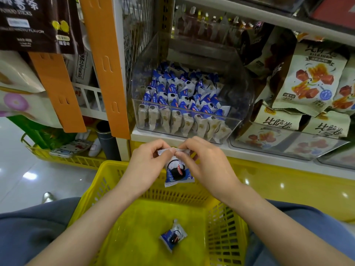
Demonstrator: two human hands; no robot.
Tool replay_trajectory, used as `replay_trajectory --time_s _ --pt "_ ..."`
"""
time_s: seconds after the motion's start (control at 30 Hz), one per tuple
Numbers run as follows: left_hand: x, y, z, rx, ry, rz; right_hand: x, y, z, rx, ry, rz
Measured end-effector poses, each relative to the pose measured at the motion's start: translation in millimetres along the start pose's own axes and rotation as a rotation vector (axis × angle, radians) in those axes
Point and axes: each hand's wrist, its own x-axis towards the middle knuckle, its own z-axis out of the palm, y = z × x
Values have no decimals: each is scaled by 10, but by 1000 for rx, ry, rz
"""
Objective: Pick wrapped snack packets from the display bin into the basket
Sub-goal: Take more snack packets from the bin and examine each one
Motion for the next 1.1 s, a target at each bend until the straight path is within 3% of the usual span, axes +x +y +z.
replay_trajectory --time_s 0.2,0.3,0.4,0.57,0.63,0.77,0.83,0.9,1.0,1.1 --pt "16 -10 12 -8 116 -60 39 40 -4 131 241 120" --pt "16 14 15 -104 80 -148 57 44 -52 226 344 106" --pt "22 84 7 -439 -44 -335 6 25 -50 214 256 -32" --pt "25 56 -41 -587 -1 -264 -48 -10 -29 -7 62 -234" --pt "26 42 -49 -573 55 -232 -48 -47 4 97 20 -135" --pt "0 38 -20 -551 -31 -207 -3 -93 34 571 3 324" --pt "-14 53 3 -543 -107 -193 24 -55 22 783 -88 444" --pt "-1 43 23 -418 -47 -170 23 -39 10 951 -158 523" --pt "9 7 40 -124 156 -72 3 -38 29 997 -120 597" --pt "-29 8 107 -47 85 25 5 -38 69 935 -33 664"
